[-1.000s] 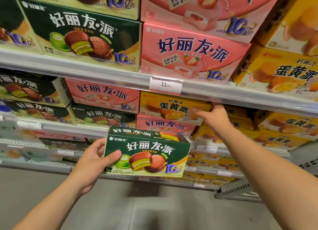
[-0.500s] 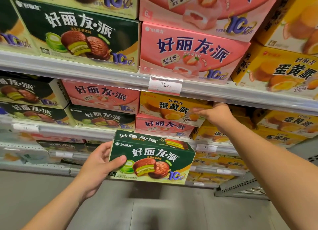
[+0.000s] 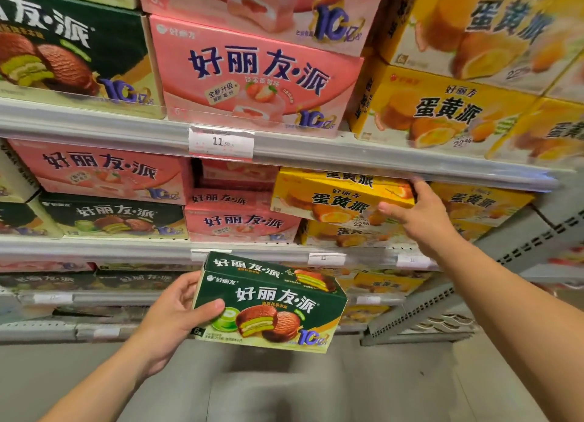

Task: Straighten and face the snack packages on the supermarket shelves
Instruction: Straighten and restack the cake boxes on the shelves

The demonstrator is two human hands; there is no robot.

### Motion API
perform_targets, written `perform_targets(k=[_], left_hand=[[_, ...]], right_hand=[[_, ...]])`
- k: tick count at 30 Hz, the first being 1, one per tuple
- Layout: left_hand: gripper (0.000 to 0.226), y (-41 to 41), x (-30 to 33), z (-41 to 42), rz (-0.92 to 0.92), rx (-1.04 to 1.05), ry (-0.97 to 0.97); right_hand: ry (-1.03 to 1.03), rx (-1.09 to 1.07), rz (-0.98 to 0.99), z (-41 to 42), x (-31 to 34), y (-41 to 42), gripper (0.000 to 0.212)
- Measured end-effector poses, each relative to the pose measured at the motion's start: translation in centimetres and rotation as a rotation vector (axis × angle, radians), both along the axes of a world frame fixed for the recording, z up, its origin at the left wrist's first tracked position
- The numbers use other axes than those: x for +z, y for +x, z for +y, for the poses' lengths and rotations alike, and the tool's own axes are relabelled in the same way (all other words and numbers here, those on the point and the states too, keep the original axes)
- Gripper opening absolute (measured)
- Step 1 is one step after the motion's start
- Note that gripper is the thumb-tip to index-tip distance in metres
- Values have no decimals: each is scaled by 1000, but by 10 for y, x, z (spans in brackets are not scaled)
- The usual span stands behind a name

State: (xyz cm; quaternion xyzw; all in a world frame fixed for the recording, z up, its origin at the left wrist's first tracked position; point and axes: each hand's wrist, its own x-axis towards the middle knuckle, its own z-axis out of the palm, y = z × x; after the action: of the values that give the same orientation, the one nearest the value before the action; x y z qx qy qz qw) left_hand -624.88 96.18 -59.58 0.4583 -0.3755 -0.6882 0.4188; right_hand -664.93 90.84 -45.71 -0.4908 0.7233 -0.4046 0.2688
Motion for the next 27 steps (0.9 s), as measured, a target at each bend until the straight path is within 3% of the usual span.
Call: perform_targets(k=[3, 8, 13, 19, 24, 27], left_hand=[[84, -35, 1, 3, -43, 8, -16], [74, -106, -3, 22, -64, 95, -13], [80, -163, -5, 42, -45, 175, -27], [67, -187, -2, 58, -19, 256, -61], [81, -196, -3, 67, -38, 298, -64], [82, -197, -2, 69, -64, 292, -61]], right_hand=[[1, 30, 11, 0, -1, -38, 85], [-13, 43, 108, -17, -4, -93, 61], [62, 129, 95, -30, -9, -112, 40], [161, 207, -14, -43, -6, -121, 15], [312, 193, 293, -47, 1, -115, 21], [225, 278, 519, -47, -1, -111, 18]])
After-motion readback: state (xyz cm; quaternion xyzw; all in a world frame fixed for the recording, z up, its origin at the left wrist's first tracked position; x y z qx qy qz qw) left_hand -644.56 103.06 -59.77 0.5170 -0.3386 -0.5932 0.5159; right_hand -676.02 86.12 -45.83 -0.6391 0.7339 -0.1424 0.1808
